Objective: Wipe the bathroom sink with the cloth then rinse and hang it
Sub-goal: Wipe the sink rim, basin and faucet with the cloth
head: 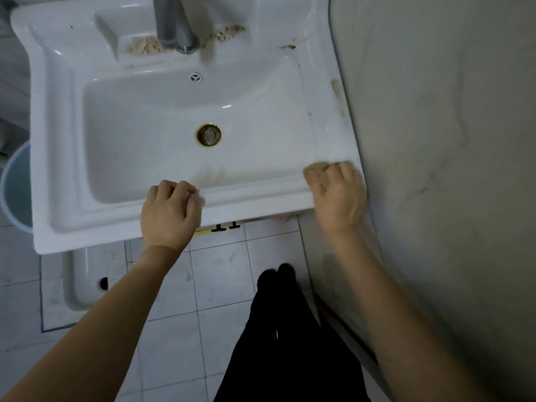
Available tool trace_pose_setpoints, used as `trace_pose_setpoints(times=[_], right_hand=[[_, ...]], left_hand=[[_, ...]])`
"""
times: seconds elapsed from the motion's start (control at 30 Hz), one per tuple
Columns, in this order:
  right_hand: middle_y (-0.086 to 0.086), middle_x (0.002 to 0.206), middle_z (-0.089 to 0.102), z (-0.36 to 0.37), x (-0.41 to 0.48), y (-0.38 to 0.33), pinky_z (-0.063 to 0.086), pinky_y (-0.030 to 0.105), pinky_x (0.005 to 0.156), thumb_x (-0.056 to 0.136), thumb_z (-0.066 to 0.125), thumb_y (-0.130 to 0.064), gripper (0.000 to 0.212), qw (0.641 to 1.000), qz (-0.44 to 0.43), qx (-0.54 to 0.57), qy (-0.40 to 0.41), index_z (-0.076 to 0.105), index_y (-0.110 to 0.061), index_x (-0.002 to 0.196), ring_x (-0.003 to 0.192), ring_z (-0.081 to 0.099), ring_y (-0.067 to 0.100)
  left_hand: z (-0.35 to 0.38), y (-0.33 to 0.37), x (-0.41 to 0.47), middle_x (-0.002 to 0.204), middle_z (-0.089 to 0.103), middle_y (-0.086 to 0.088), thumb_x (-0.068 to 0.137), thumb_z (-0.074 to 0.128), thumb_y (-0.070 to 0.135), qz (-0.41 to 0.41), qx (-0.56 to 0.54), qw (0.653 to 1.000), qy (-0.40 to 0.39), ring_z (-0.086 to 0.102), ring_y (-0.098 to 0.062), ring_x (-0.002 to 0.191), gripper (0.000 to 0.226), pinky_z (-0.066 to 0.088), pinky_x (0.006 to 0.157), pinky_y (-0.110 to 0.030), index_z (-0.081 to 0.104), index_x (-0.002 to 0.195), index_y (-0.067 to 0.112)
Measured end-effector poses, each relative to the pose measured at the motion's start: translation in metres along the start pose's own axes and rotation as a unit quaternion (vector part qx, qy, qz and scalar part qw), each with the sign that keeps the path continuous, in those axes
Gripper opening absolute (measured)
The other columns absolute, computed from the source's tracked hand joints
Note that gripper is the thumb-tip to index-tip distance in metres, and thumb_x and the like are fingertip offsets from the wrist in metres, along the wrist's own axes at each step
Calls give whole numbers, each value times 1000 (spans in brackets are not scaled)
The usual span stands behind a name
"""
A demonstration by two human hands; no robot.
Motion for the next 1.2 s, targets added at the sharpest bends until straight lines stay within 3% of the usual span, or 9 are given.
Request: trace_pose_setpoints(times=[0.2, 0.3, 0.4, 0.5, 0.63, 0.77, 0.87, 0.93, 1.2], right_hand=[[16, 91, 60, -6, 5, 20, 47, 36, 57, 87, 65, -30, 25, 998, 20, -60, -26, 60, -5, 85, 82, 58, 34], [16, 101, 58, -17, 3, 23, 48, 40, 72, 87, 63, -21, 17, 996, -16, -23, -81, 61, -5, 92, 91, 53, 34], [10, 105, 57, -30, 3, 36, 41, 32, 77, 83, 67, -13, 17, 987, -60, 45, -140, 67, -9, 99, 93, 47, 28], [10, 101, 60, -26, 19, 35, 42, 28, 75, 81, 61, -8, 18, 984, -86, 83, -132, 71, -7, 96, 90, 49, 27], [12, 92, 57, 12, 68, 21, 53, 36, 78, 82, 42, -11, 27, 975, -123, 116, -144, 68, -6, 80, 85, 49, 23], [12, 94, 48, 57, 140, 15, 54, 47, 87, 82, 54, -2, 32, 985, -117, 108, -73, 58, -28, 64, 87, 62, 14], [23, 92, 56, 76, 184, 0, 55, 46, 79, 77, 52, -4, 18, 982, -158, 68, -80, 69, -8, 77, 87, 60, 39], [23, 92, 60, 82, 207, -8, 46, 31, 81, 75, 52, -6, 24, 973, -199, 48, -105, 70, 0, 90, 88, 57, 39], [18, 95, 58, 51, 144, 12, 42, 35, 75, 81, 65, -8, 16, 980, -165, 35, -103, 67, -3, 97, 83, 54, 32]], left_hand=[[1, -2, 0, 93, 57, -9, 90, 61, 14, 6, 8, 1000, 4, 45, -29, 83, 4, 35, 65, -33, 64, 92, 15], [1, -1, 1, 93, 57, -9, 90, 60, 14, 10, 5, 1000, 2, 45, -30, 84, 5, 36, 66, -34, 65, 93, 14], [1, -2, 0, 94, 58, -9, 89, 59, 17, -4, -4, 1000, 4, 46, -30, 86, 8, 40, 66, -37, 65, 93, 15], [2, -1, 0, 94, 58, -9, 88, 56, 22, -11, -11, 1000, 3, 47, -31, 86, 14, 41, 65, -37, 66, 94, 15], [2, -1, 1, 93, 59, -8, 87, 51, 25, -8, -8, 1000, 7, 48, -30, 84, 20, 40, 64, -36, 67, 93, 14], [-1, -2, 0, 93, 58, -4, 88, 50, 26, -3, -26, 1000, 8, 47, -25, 84, 21, 40, 64, -35, 68, 92, 16], [-1, -4, 0, 93, 57, -1, 88, 50, 28, 7, -23, 1000, 2, 48, -24, 84, 20, 40, 64, -35, 67, 94, 18], [0, -4, 1, 92, 56, 0, 87, 50, 28, 3, -18, 1000, 4, 47, -24, 83, 18, 37, 64, -33, 66, 91, 20], [-3, -3, 3, 88, 55, -2, 87, 47, 31, 15, -14, 1000, 10, 46, -25, 78, 22, 32, 64, -32, 64, 88, 17]])
Point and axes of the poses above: each hand's wrist, its own x-axis towards the middle knuckle, its own z-axis out of the palm, y = z × x, the point moved 2 cm from there along x, towards the middle knuckle
